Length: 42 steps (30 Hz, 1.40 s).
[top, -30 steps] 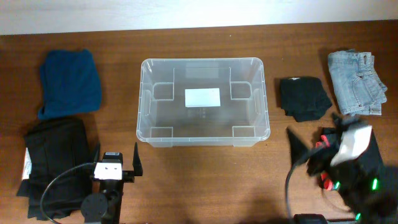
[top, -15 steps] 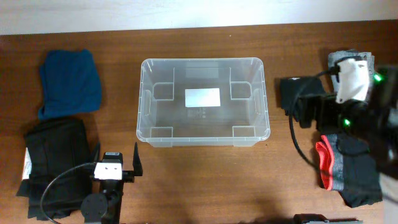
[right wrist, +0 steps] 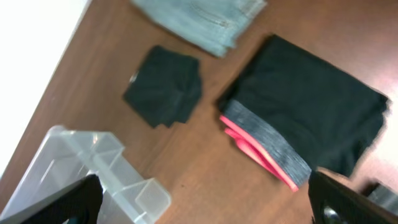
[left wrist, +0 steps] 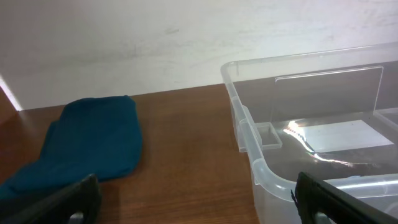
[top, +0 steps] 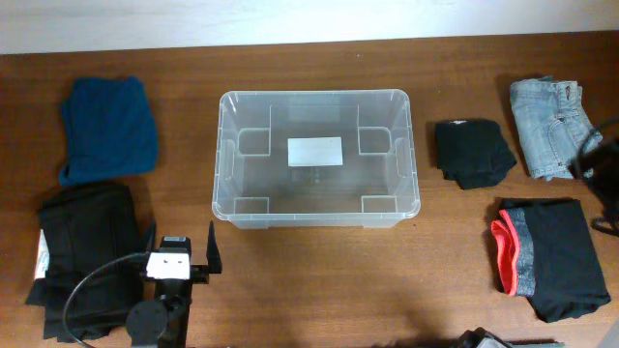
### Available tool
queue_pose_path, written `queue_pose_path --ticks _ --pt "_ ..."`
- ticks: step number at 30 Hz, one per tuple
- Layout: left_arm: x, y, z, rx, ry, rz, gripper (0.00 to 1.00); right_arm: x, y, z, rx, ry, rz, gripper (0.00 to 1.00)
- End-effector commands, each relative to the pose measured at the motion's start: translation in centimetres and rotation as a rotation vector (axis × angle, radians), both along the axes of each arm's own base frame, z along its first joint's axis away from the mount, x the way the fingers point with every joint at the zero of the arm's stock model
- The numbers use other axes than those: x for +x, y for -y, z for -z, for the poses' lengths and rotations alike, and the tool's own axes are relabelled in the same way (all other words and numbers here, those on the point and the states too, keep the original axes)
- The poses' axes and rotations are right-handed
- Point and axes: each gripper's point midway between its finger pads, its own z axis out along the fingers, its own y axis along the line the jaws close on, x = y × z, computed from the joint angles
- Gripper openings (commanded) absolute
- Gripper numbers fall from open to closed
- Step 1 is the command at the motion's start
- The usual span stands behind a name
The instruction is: Pack container
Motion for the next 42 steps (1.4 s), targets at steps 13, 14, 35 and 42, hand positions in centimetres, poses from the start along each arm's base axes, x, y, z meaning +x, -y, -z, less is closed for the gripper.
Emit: queue_pose_path --ticks 13,14,35,42 --pt "0.0 0.1 0.2 0.016 0.002 0.007 0.99 -2.9 0.8 6.4 0.479 0.156 0.221 0.98" --pt "0.0 0.1 0.2 0.016 0.002 0.007 0.99 -3.3 0.9 7.0 0.482 0.15 0.225 0.98" --pt "0.0 0.1 0.2 0.016 0.002 0.007 1.0 -4.7 1.3 8.3 0.455 0.143 0.21 0.98" --pt "0.0 0.1 0.2 0.016 0.002 0.007 0.99 -2.6 -0.6 5.3 0.408 0.324 -0.024 0.98"
